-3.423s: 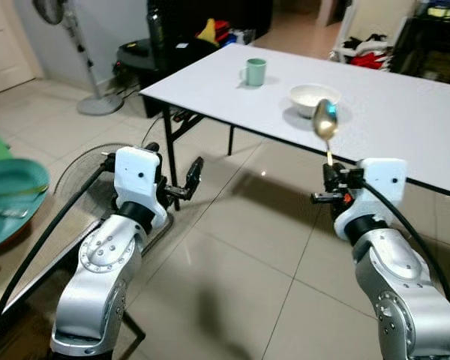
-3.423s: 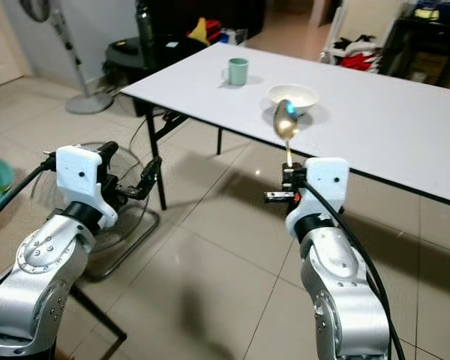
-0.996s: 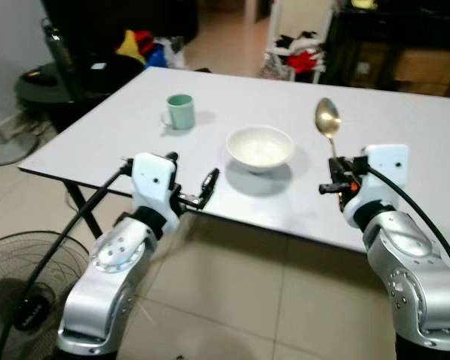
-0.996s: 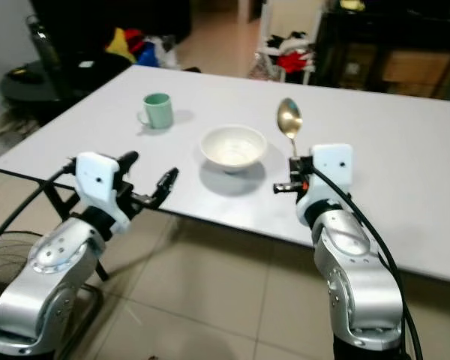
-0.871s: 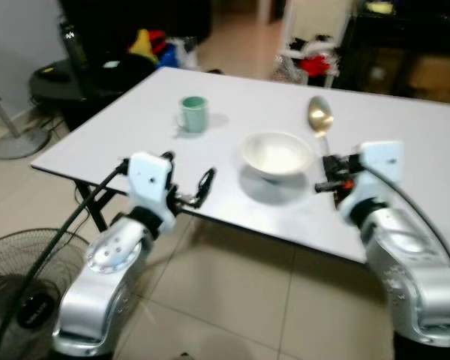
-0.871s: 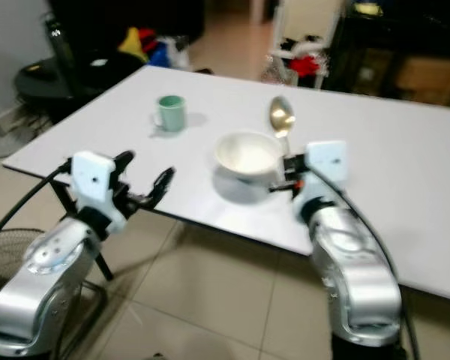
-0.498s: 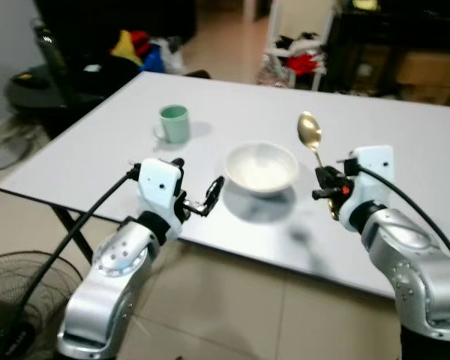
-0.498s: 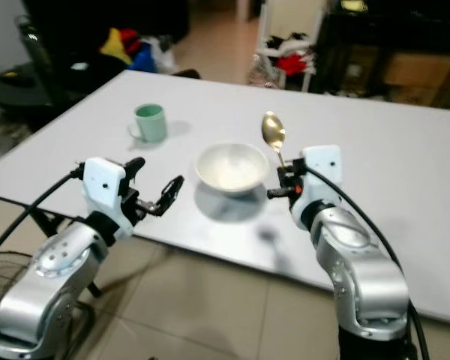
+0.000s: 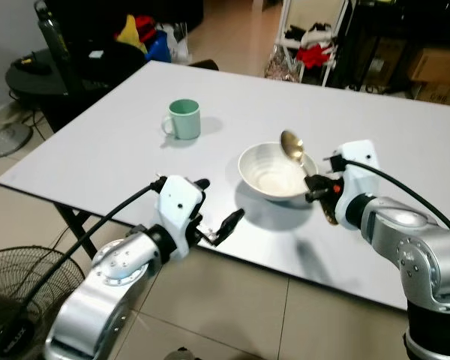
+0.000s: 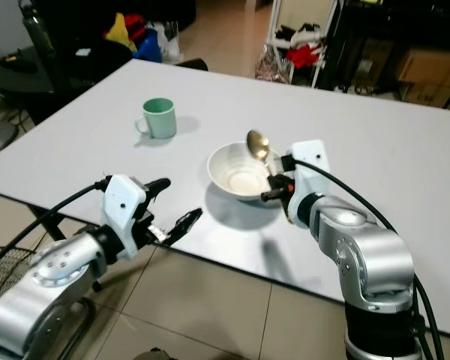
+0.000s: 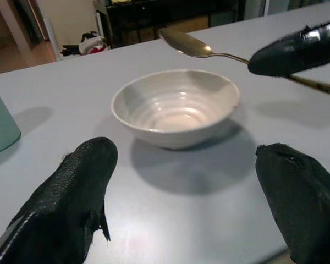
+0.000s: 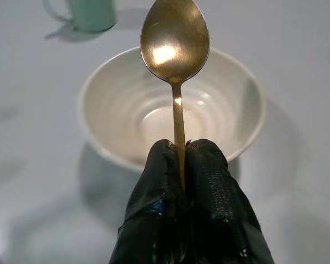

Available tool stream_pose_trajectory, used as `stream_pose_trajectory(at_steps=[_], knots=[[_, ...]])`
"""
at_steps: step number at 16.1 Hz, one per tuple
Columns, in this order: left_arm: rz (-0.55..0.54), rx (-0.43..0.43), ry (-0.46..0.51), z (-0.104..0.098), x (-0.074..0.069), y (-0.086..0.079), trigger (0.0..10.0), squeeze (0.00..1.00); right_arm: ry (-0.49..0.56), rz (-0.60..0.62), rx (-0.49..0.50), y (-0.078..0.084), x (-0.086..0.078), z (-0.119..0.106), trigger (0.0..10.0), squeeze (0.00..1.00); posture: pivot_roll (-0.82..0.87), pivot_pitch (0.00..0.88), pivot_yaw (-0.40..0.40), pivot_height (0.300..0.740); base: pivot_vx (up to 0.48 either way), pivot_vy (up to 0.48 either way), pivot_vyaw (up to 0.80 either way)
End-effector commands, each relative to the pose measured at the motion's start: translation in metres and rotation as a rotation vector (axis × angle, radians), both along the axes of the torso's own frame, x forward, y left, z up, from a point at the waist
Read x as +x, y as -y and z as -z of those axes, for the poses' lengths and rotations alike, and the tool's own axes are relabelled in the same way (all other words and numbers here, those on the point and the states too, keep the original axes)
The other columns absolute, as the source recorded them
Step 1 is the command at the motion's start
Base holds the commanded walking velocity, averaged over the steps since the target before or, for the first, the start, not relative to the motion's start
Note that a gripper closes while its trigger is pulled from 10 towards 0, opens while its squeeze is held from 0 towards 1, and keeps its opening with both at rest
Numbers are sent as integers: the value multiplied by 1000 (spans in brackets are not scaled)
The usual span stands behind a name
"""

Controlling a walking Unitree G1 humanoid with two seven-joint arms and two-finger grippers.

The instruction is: Setting the table

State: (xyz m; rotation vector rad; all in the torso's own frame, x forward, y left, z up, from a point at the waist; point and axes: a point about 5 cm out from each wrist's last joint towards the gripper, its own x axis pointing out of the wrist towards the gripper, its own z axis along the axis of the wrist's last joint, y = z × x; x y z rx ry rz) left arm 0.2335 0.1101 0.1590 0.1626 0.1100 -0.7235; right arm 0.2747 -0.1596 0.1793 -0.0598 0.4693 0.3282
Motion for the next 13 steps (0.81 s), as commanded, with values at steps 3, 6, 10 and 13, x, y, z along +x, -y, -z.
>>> stream_pose_trajectory(at_steps=[3, 6, 10, 13], knots=[[28, 16, -11, 0, -3, 0, 10000, 0, -43, -62, -14, -5, -1, -4, 10000, 0, 79, 0, 16, 740, 0, 0, 0], [70, 32, -37, 2, -5, 2, 10000, 0, -75, -55, -31, -3, 7, -1, 10000, 0, 78, 0, 19, 740, 0, 0, 0], [107, 47, -58, 5, -8, 4, 10000, 0, -87, -75, -54, -5, 26, -2, 10000, 0, 79, 0, 26, 740, 0, 0, 0], [111, 65, -67, 7, -9, 4, 10000, 0, -77, -92, -68, -10, 46, -2, 10000, 0, 84, 0, 26, 740, 0, 0, 0]])
